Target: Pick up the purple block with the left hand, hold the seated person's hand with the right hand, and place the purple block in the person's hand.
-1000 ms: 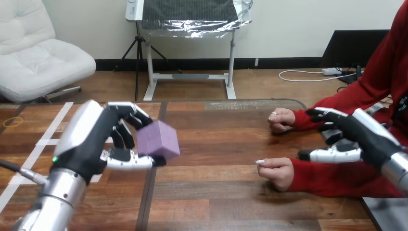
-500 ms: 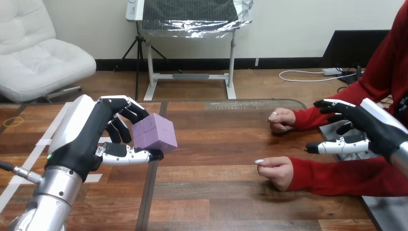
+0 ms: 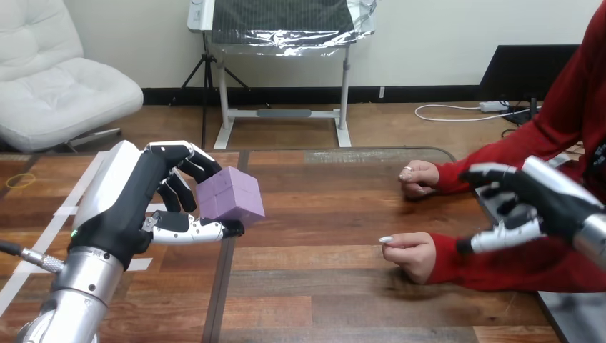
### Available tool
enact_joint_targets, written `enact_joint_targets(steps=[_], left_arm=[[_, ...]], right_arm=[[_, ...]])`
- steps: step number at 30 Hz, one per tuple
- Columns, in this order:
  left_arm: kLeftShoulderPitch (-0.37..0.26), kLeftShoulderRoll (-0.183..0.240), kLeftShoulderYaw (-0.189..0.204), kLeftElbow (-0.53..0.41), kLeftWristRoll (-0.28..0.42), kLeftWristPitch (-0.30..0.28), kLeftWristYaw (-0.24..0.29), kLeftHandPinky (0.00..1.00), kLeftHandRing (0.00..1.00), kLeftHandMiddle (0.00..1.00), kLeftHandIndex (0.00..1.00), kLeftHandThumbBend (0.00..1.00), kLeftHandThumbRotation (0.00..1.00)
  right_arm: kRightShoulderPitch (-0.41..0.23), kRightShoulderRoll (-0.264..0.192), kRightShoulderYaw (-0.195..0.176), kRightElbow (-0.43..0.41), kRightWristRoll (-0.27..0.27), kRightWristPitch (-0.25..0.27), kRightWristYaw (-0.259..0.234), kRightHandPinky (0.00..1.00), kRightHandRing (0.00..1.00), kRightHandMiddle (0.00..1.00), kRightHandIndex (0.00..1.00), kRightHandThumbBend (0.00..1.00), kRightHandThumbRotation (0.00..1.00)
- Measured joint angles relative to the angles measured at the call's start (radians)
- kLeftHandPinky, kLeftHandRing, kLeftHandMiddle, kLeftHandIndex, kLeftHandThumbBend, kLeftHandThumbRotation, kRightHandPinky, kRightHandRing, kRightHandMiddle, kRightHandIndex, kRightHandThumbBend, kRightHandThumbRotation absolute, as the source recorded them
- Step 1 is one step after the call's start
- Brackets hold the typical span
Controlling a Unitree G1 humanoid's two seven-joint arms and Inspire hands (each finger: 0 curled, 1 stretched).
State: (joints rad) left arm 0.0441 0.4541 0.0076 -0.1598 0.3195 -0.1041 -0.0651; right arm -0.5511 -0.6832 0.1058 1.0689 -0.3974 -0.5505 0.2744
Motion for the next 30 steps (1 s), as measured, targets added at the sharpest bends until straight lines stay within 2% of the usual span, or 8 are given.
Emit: enact_joint_targets(steps=[11, 21, 30], left_arm=[[0.0, -0.007, 0.012, 0.001, -0.005, -0.005, 0.006, 0.29, 0.34, 0.4, 0.42, 0.67, 0.0], [-0.011, -0.042, 0.023, 0.025, -0.016, -0.037, 0.053, 0.29, 0.34, 0.4, 0.42, 0.67, 0.0], [-0.033, -0.058, 0.034, 0.087, -0.018, -0.069, 0.094, 0.27, 0.32, 0.4, 0.42, 0.66, 0.0]], right_arm=[[0.0, 0.001, 0.039, 0.027, -0.01, 0.058, 0.027, 0.72, 0.83, 0.86, 0.85, 1.0, 0.16], [0.0, 0.002, 0.058, 0.036, -0.014, 0.097, 0.032, 0.74, 0.85, 0.87, 0.85, 1.0, 0.14], [-0.002, 0.004, 0.065, 0.036, -0.015, 0.1, 0.032, 0.76, 0.86, 0.87, 0.85, 1.0, 0.12]])
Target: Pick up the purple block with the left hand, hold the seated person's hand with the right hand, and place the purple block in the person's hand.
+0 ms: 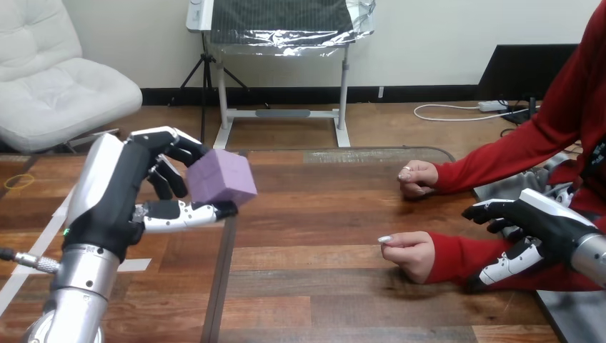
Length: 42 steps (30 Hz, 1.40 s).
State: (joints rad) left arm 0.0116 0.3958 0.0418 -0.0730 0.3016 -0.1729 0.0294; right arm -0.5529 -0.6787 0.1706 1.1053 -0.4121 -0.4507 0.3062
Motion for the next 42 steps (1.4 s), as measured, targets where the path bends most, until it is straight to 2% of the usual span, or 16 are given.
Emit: enact_joint_targets(steps=[19, 30, 42], left_arm=[[-0.027, -0.013, 0.021, 0.106, 0.0, -0.02, 0.048, 0.24, 0.3, 0.4, 0.42, 0.65, 0.0], [-0.028, -0.013, 0.026, 0.126, 0.0, -0.029, 0.058, 0.23, 0.29, 0.4, 0.42, 0.65, 0.0], [-0.032, -0.013, 0.034, 0.127, 0.0, -0.034, 0.065, 0.22, 0.28, 0.39, 0.42, 0.66, 0.0]], right_arm=[[-0.015, 0.004, 0.033, 0.002, -0.025, 0.02, -0.001, 0.77, 0.86, 0.86, 0.84, 1.0, 0.1], [-0.024, 0.007, 0.077, 0.011, -0.083, 0.029, -0.064, 0.68, 0.79, 0.82, 0.8, 0.99, 0.05], [-0.042, 0.009, 0.132, 0.018, -0.14, 0.033, -0.126, 0.63, 0.73, 0.76, 0.76, 0.92, 0.09]])
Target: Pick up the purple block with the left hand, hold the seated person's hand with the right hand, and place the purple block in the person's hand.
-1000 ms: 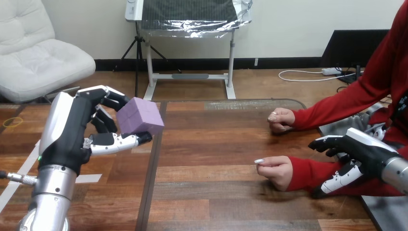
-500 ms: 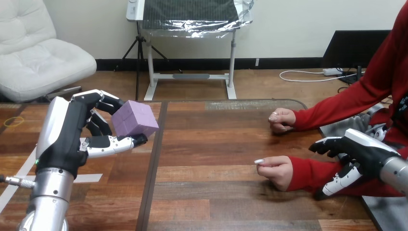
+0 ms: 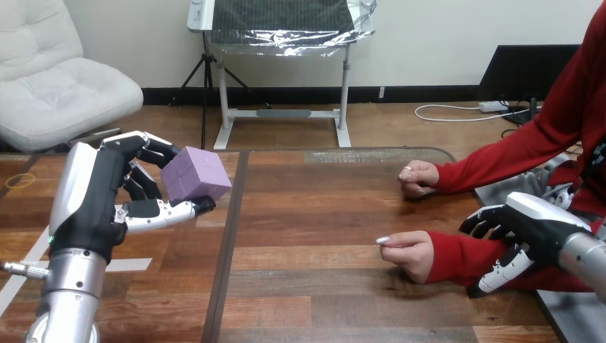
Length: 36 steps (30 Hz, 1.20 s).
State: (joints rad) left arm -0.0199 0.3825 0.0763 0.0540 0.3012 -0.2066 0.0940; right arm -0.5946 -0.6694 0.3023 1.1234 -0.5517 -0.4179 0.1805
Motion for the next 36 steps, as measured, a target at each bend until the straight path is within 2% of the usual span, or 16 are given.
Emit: enact_joint_targets(steps=[9, 36], left_arm=[[-0.001, 0.0, 0.002, 0.0, 0.0, -0.006, 0.0, 0.21, 0.27, 0.39, 0.42, 0.66, 0.0], [-0.001, 0.0, 0.007, 0.0, -0.005, -0.013, -0.002, 0.25, 0.31, 0.4, 0.42, 0.67, 0.0]], right_arm=[[-0.013, 0.011, 0.022, 0.004, -0.019, 0.005, -0.024, 0.61, 0.69, 0.72, 0.71, 0.84, 0.07], [-0.058, 0.054, 0.068, 0.063, -0.047, 0.018, -0.085, 0.49, 0.54, 0.6, 0.61, 0.71, 0.09]])
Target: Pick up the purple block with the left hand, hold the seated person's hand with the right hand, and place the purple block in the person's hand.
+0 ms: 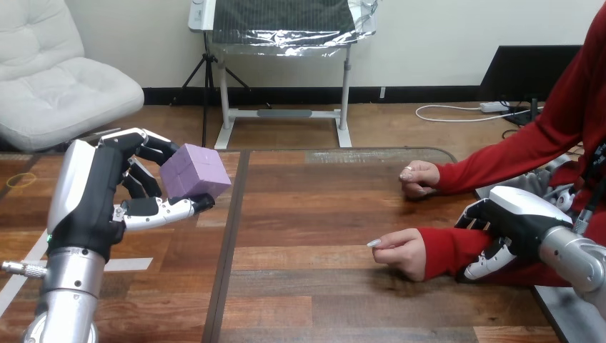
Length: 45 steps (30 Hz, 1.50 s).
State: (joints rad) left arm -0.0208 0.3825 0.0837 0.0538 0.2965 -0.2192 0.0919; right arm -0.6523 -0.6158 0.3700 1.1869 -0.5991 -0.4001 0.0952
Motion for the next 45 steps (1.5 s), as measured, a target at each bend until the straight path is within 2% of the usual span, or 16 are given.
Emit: enact_joint_targets(steps=[15, 21, 28, 30, 35, 40, 45], left_arm=[[0.0, 0.0, 0.001, 0.0, -0.014, 0.0, -0.004, 0.25, 0.31, 0.4, 0.42, 0.68, 0.0], [0.0, 0.0, 0.001, 0.0, -0.014, 0.0, -0.008, 0.25, 0.3, 0.4, 0.42, 0.68, 0.0], [0.0, 0.0, 0.001, 0.0, -0.015, 0.0, -0.014, 0.25, 0.31, 0.4, 0.42, 0.68, 0.0], [0.0, 0.0, 0.001, 0.0, -0.017, 0.0, -0.018, 0.26, 0.32, 0.4, 0.42, 0.68, 0.0], [0.0, -0.001, 0.001, 0.001, -0.021, -0.002, -0.024, 0.27, 0.33, 0.4, 0.42, 0.68, 0.0], [-0.001, -0.001, 0.001, 0.015, -0.022, -0.015, -0.025, 0.28, 0.34, 0.4, 0.42, 0.68, 0.0], [-0.003, -0.004, 0.001, 0.03, -0.029, -0.02, -0.032, 0.28, 0.34, 0.4, 0.42, 0.68, 0.0]], right_arm=[[-0.008, 0.02, 0.01, 0.014, 0.001, 0.001, -0.006, 0.41, 0.46, 0.52, 0.54, 0.66, 0.06], [-0.011, 0.026, 0.01, 0.018, 0.005, -0.001, -0.008, 0.37, 0.41, 0.46, 0.48, 0.64, 0.06], [-0.011, 0.028, 0.008, 0.024, 0.015, -0.011, -0.011, 0.32, 0.36, 0.41, 0.41, 0.6, 0.12], [-0.01, 0.029, 0.008, 0.024, 0.019, -0.013, -0.011, 0.29, 0.33, 0.39, 0.38, 0.58, 0.17], [-0.007, 0.031, 0.006, 0.026, 0.036, -0.023, -0.016, 0.23, 0.26, 0.32, 0.31, 0.55, 0.19], [0.0, 0.031, 0.005, 0.03, 0.047, -0.043, -0.028, 0.22, 0.25, 0.31, 0.3, 0.53, 0.23], [0.004, 0.029, 0.004, 0.03, 0.052, -0.057, -0.032, 0.21, 0.25, 0.3, 0.3, 0.51, 0.23]])
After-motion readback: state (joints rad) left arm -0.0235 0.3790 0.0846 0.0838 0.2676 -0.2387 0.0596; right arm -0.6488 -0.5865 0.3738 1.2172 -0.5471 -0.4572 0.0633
